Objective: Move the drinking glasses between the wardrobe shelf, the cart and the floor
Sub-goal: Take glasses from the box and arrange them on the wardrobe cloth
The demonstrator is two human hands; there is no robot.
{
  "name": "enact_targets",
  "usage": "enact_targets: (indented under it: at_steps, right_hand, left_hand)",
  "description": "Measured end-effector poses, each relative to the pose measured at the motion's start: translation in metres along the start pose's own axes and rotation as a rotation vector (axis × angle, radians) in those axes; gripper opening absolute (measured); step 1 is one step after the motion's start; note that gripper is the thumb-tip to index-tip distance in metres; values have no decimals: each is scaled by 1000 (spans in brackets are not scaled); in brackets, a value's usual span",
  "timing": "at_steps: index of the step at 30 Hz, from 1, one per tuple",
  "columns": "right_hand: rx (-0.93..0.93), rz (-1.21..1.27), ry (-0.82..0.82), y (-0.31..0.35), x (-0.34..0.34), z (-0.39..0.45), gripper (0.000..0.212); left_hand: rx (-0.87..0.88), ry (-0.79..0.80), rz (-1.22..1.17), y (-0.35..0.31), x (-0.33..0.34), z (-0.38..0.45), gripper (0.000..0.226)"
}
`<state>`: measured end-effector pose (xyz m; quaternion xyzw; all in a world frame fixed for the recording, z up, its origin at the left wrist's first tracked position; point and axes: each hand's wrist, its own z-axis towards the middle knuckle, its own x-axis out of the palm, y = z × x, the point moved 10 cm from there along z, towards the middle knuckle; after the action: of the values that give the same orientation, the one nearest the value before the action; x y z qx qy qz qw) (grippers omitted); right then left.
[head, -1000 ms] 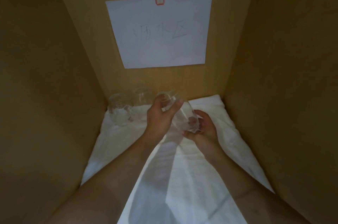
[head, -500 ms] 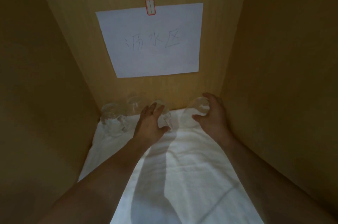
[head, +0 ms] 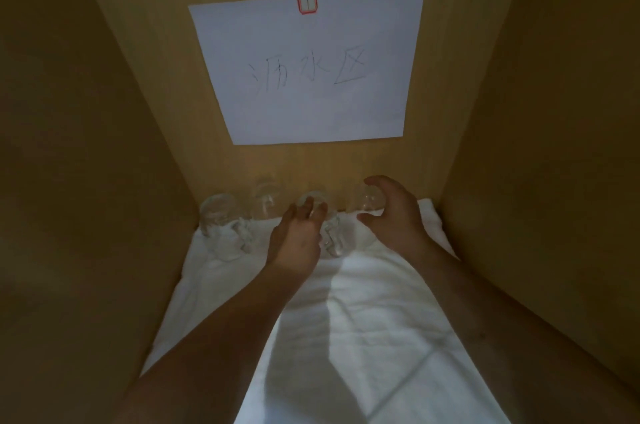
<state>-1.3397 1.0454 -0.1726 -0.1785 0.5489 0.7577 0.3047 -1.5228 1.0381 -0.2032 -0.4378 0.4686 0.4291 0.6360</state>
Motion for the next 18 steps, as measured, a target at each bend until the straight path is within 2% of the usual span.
enact_targets:
  at_steps: [8,12,16,18]
  right_hand:
    - [-50,-76,119,11,21,11,64]
    - [-32,-78,165,11,20,8,65]
    - [11,-237,247,13,16,8,73]
    - [13,-274,234,18,12,3,75]
  left_hand:
    - [-31,-17,-31,1,1,-3,71]
    - [-2,-39,71,-8,-5,-6,71]
    - [56,-50,165,-17,-12,-13,73]
    - [37,-41,143,-13,-15,-17,77]
